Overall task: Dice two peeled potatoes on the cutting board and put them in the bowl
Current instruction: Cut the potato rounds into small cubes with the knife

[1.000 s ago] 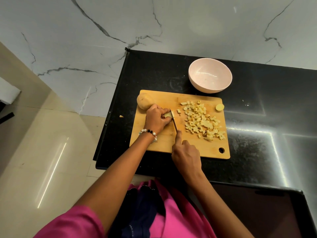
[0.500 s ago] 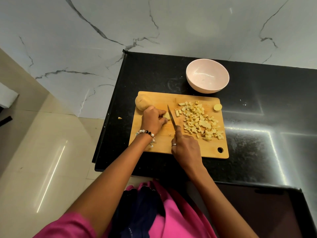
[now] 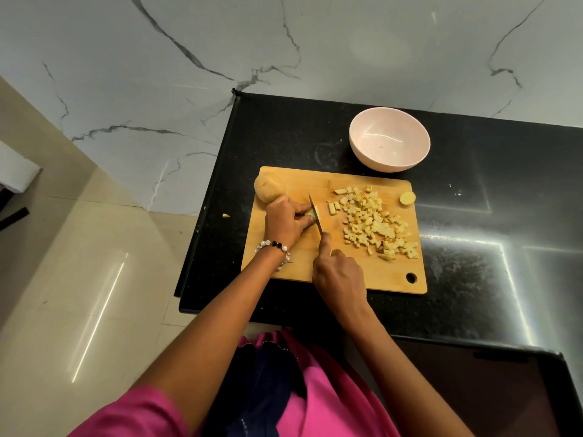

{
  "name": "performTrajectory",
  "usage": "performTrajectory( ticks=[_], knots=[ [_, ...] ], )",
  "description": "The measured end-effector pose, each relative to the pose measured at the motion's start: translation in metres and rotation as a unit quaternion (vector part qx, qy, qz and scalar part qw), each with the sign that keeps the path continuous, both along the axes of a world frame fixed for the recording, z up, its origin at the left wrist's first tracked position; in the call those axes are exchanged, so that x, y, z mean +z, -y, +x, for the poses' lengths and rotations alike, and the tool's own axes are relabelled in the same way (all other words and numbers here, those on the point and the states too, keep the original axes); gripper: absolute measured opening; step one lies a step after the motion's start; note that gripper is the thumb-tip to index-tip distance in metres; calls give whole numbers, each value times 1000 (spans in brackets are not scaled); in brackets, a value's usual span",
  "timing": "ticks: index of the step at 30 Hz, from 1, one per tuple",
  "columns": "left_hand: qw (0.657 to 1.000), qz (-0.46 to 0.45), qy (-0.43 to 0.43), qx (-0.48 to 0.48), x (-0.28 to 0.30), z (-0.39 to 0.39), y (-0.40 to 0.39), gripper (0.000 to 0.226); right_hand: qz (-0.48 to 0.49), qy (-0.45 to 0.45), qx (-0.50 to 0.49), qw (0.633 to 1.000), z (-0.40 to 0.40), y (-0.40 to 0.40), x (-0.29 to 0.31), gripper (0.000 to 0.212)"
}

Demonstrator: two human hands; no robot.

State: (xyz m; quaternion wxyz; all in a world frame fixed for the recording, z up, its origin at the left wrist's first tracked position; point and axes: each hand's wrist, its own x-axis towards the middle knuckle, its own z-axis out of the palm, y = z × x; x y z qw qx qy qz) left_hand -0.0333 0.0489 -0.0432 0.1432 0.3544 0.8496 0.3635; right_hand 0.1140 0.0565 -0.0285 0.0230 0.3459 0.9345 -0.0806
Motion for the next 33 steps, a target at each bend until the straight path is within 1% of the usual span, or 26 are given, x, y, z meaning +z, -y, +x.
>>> performTrajectory(
  ticks=[3, 5, 8, 11, 14, 19, 24, 27, 33],
  knots=[
    [1000, 6, 6, 1, -1, -1, 1, 36, 2, 21, -11, 1000, 9, 9, -5, 58],
    [1000, 9, 9, -2, -1, -1, 2, 36, 17, 4, -28, 999, 8, 8, -5, 58],
    [1000, 17, 9, -2, -1, 0, 3, 37, -26, -3, -35, 999, 3, 0, -3, 56],
    [999, 32, 11, -2, -3, 1, 5, 37, -22, -26, -60, 998, 7, -6, -4, 55],
    [999, 37, 9, 0, -5, 2, 6, 38, -40, -51, -91, 994, 14, -10, -5, 55],
    [999, 40, 11, -17, -7, -1, 8, 42, -61, -78, -70, 993, 7, -5, 3, 53],
    [998, 54, -13, -2, -9, 2, 9, 37, -73, -49, -46, 995, -3, -2, 5, 54],
    [997, 74, -11, 20, -11, 3, 9, 32, -58, -29, -34, 997, -2, -2, 4, 55],
    [996, 90, -4, 26, -14, 2, 7, 27, -21, 18, -15, 999, -18, -5, 2, 56]
  ],
)
